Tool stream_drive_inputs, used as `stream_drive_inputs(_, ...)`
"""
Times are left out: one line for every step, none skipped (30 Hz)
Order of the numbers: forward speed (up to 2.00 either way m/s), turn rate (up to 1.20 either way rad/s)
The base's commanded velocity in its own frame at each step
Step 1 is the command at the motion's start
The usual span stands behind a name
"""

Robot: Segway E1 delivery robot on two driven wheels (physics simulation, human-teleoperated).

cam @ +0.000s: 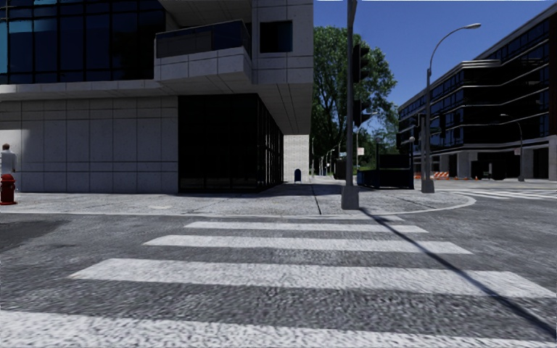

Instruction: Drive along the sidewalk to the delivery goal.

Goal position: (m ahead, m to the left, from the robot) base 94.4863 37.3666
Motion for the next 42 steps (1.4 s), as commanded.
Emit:
stream_drive_inputs(2.00, 0.00)
stream_drive_inputs(2.00, 0.00)
stream_drive_inputs(2.00, 0.00)
stream_drive_inputs(2.00, 0.00)
stream_drive_inputs(2.00, 0.00)
stream_drive_inputs(2.00, 0.00)
stream_drive_inputs(2.00, 0.00)
stream_drive_inputs(2.00, 0.00)
stream_drive_inputs(2.00, 0.00)
stream_drive_inputs(2.00, 0.00)
stream_drive_inputs(2.00, 0.00)
stream_drive_inputs(2.00, 0.00)
stream_drive_inputs(2.00, 0.00)
stream_drive_inputs(2.00, 0.00)
stream_drive_inputs(2.00, 0.00)
stream_drive_inputs(2.00, 0.00)
stream_drive_inputs(2.00, 0.00)
stream_drive_inputs(2.00, 0.00)
stream_drive_inputs(2.00, 0.00)
stream_drive_inputs(2.00, 0.00)
stream_drive_inputs(2.00, 0.00)
stream_drive_inputs(2.00, 0.00)
stream_drive_inputs(2.00, 0.00)
stream_drive_inputs(2.00, 0.00)
stream_drive_inputs(2.00, 0.00)
stream_drive_inputs(2.00, 0.00)
stream_drive_inputs(2.00, 0.00)
stream_drive_inputs(2.00, 0.00)
stream_drive_inputs(2.00, 0.00)
stream_drive_inputs(2.00, 0.00)
stream_drive_inputs(2.00, 0.00)
stream_drive_inputs(2.00, 0.00)
stream_drive_inputs(2.00, 0.00)
stream_drive_inputs(2.00, 0.00)
stream_drive_inputs(2.00, 0.00)
stream_drive_inputs(2.00, 0.00)
stream_drive_inputs(2.00, 0.00)
stream_drive_inputs(2.00, 0.00)
stream_drive_inputs(2.00, 0.00)
stream_drive_inputs(2.00, 0.00)
stream_drive_inputs(2.00, 0.00)
stream_drive_inputs(2.00, 0.00)
